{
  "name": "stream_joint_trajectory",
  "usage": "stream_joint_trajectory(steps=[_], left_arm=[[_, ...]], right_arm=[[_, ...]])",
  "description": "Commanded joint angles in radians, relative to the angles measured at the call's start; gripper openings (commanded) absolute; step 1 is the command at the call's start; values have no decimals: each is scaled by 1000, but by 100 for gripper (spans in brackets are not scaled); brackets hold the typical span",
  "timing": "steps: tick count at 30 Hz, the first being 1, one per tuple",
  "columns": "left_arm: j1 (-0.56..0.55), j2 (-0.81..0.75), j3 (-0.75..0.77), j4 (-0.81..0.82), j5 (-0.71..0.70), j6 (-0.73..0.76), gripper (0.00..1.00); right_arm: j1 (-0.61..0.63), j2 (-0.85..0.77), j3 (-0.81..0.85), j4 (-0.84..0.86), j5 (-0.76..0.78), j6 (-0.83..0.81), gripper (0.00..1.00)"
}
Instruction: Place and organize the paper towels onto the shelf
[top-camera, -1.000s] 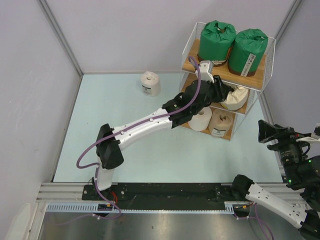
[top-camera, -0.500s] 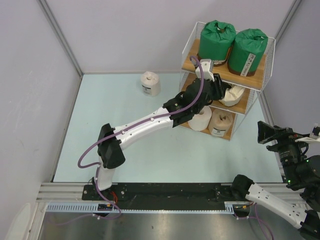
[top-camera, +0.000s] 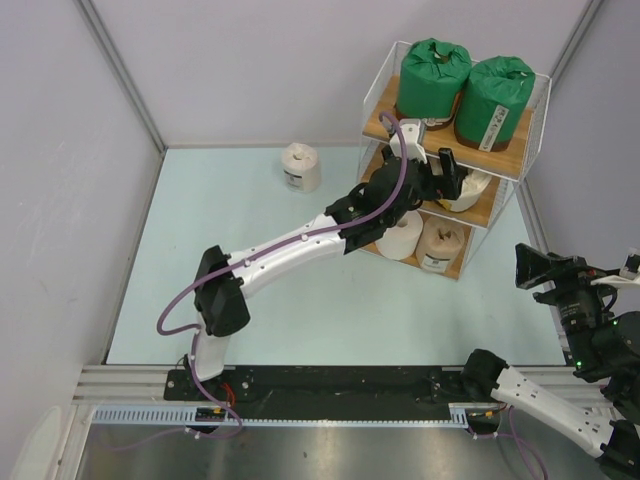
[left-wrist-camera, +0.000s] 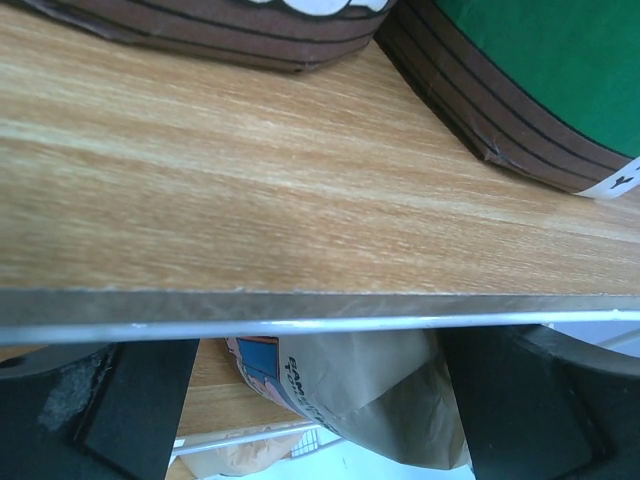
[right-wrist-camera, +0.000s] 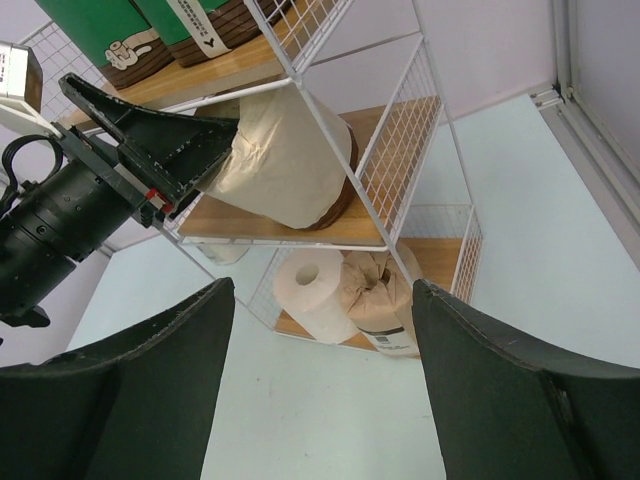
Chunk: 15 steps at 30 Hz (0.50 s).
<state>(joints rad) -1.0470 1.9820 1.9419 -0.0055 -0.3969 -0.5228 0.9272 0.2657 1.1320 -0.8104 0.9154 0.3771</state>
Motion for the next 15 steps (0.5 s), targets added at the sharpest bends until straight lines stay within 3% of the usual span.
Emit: stream_joint_trajectory(steps=[1,7,15], left_arm=[[41,-66,-38,68,32,1,100],[50,-130,-119,168,124,-29,100],[50,-167,-97,183,170,-40,100]], right_arm=[[-5,-11,20,-12,10,13,77],[-5,-8,20,-24,11,25,77],[-5,-10,20,-35,11,36,77]])
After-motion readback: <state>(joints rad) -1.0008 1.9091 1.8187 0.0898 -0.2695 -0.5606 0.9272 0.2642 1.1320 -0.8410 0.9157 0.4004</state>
